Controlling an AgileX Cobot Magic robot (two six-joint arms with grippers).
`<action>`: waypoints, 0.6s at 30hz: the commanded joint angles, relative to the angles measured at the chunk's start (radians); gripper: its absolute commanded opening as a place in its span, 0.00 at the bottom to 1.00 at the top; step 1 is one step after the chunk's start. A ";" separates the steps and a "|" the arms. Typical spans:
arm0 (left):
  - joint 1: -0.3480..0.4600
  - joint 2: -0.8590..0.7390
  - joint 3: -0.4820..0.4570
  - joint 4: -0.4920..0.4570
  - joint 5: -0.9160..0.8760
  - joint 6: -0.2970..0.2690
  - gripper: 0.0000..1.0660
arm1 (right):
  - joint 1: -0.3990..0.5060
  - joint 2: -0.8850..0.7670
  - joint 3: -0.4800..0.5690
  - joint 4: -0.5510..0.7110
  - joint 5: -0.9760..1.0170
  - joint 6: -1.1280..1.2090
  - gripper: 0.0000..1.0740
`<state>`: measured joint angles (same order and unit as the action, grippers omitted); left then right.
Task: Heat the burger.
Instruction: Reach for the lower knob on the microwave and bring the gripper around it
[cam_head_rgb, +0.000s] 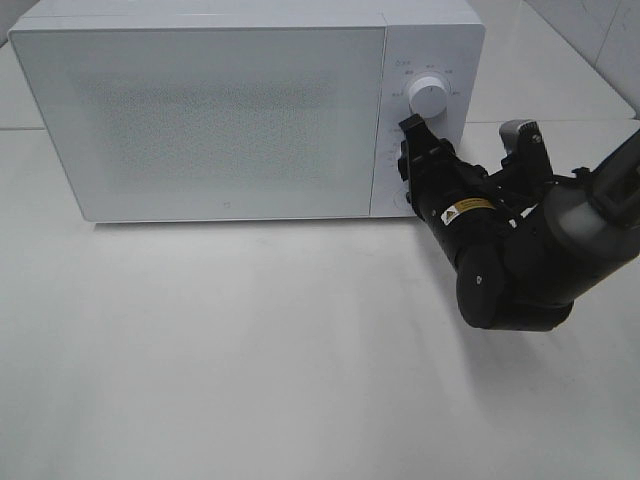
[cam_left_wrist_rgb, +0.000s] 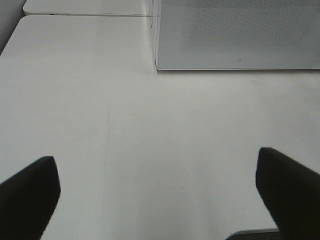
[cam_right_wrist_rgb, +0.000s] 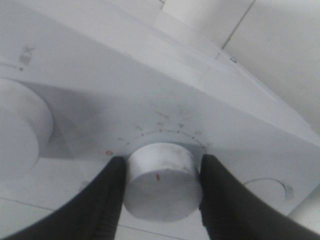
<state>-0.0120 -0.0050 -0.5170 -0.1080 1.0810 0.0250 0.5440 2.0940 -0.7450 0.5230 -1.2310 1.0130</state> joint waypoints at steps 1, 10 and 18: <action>0.002 -0.017 0.001 -0.003 -0.011 -0.001 0.94 | 0.002 -0.011 -0.051 -0.049 -0.140 0.114 0.02; 0.002 -0.017 0.001 -0.003 -0.011 -0.001 0.94 | 0.006 -0.011 -0.051 -0.034 -0.140 0.380 0.02; 0.002 -0.017 0.001 -0.003 -0.011 -0.001 0.94 | 0.006 -0.011 -0.051 -0.031 -0.108 0.604 0.02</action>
<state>-0.0120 -0.0050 -0.5170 -0.1080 1.0810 0.0250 0.5560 2.0940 -0.7480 0.5570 -1.2310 1.5770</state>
